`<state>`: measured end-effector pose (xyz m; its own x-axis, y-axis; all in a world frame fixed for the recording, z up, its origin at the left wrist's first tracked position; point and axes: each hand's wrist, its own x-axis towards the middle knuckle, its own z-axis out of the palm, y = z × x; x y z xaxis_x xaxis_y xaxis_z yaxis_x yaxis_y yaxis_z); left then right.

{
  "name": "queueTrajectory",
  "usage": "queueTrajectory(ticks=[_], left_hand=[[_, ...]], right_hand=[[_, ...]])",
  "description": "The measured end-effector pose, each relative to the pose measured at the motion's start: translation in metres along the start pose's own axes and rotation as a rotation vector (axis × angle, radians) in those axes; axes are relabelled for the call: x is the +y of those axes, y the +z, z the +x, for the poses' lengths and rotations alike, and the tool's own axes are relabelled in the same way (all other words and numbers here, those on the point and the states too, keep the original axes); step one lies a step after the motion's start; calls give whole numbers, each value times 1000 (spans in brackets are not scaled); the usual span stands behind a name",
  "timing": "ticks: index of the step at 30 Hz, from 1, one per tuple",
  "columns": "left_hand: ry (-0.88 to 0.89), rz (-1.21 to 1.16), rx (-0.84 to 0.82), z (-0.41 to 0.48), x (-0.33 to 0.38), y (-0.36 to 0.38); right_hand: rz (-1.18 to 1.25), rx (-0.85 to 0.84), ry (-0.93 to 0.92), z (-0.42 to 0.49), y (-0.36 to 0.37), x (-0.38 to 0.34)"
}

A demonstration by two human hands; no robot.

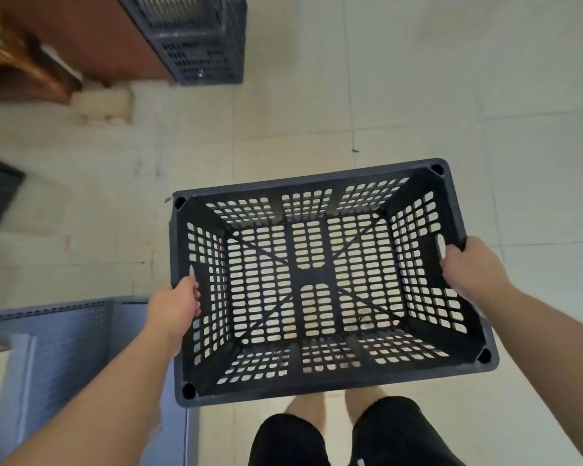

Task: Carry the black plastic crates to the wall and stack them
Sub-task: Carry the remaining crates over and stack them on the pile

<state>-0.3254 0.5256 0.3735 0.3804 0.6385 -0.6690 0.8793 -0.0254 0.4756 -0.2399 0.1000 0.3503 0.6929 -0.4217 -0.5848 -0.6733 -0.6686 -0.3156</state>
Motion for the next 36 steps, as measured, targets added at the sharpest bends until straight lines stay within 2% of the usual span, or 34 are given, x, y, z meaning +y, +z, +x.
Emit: queueTrajectory(ticks=[12, 16, 22, 26, 36], left_hand=[[366, 153, -106, -143, 234, 49], [394, 117, -209, -155, 297, 82], [405, 66, -415, -156, 394, 157], [442, 152, -526, -158, 461, 210], [682, 359, -668, -215, 604, 340]], right_hand=[[130, 193, 6, -6, -237, 11], [169, 261, 51, 7, -293, 13], [204, 372, 172, 35, -359, 6], [230, 439, 280, 48, -395, -1], [374, 575, 522, 81, -460, 19]])
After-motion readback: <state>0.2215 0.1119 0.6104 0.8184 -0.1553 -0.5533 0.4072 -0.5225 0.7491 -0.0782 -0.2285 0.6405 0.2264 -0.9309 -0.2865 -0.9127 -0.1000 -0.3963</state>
